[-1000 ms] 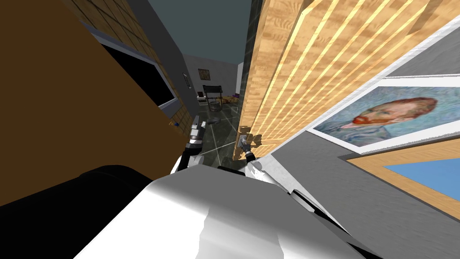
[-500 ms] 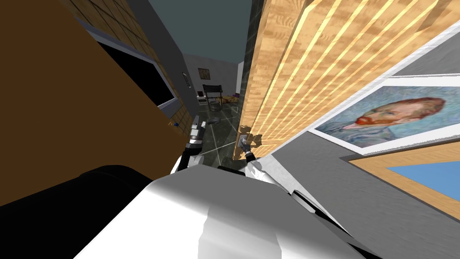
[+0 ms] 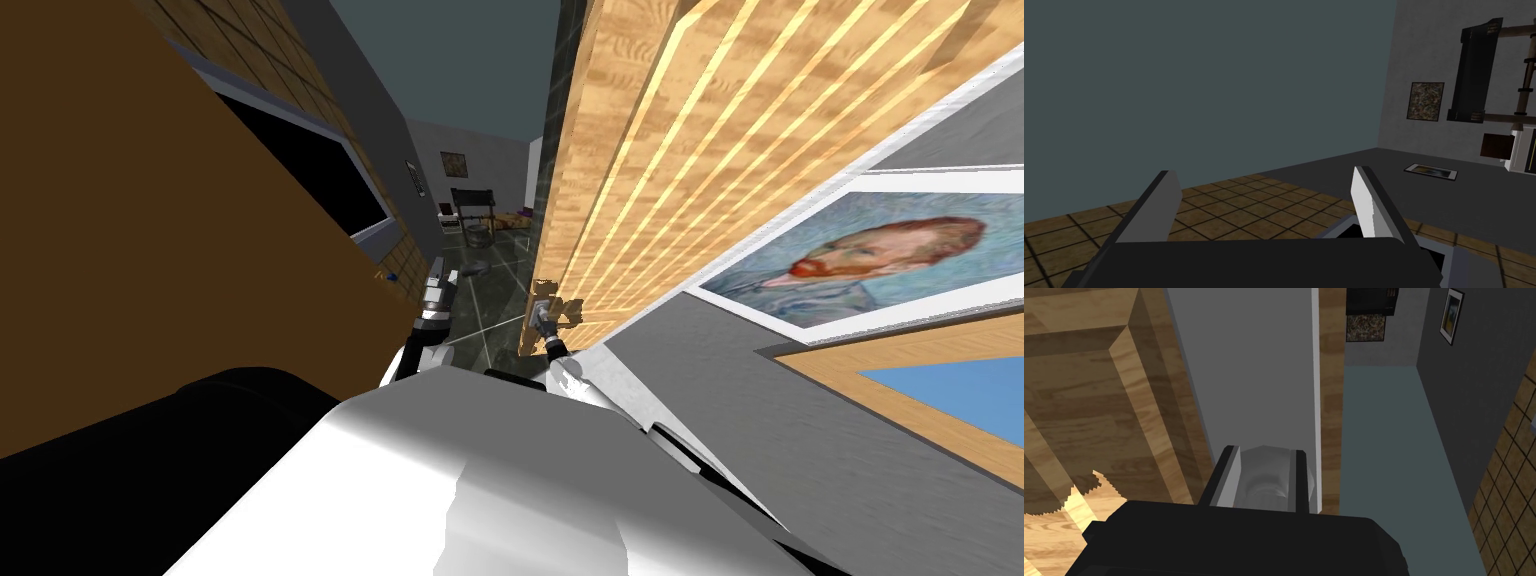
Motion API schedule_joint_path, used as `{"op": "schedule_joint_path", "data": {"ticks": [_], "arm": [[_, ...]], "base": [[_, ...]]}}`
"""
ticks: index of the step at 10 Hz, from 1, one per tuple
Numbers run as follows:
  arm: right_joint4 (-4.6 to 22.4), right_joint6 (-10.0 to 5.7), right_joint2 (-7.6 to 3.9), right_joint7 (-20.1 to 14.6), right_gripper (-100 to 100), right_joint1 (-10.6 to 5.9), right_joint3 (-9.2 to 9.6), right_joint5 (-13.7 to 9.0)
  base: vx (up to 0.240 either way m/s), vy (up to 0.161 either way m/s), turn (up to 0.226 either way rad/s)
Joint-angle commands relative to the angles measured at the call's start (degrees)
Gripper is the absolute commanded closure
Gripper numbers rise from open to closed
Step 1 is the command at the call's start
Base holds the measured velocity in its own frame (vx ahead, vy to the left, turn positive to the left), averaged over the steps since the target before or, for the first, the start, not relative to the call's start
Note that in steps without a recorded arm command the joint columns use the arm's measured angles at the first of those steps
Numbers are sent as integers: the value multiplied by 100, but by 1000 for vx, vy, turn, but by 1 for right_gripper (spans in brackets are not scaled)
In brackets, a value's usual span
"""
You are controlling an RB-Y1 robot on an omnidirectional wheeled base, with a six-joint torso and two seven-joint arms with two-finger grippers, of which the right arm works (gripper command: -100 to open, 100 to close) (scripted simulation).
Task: Push the door open
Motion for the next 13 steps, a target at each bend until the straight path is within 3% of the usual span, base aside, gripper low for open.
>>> {"op": "schedule_joint_path", "data": {"ticks": [1, 2, 6, 7, 8, 13], "arm": [[3, 254, -20, -60, 100, -156, -133, 7], [211, 166, 120, -270, 100, -127, 117, -125], [380, 314, 295, -700, 100, -293, 277, -483], [380, 314, 295, -700, 100, -293, 277, -483], [455, 380, 373, -892, 100, -366, 348, -642], [493, 413, 413, -989, 100, -403, 384, -723]], "base": [[0, 0, 0], [74, 27, -47], [109, 50, -74], [93, 32, -31], [109, 33, -77], [34, 13, -22]]}}
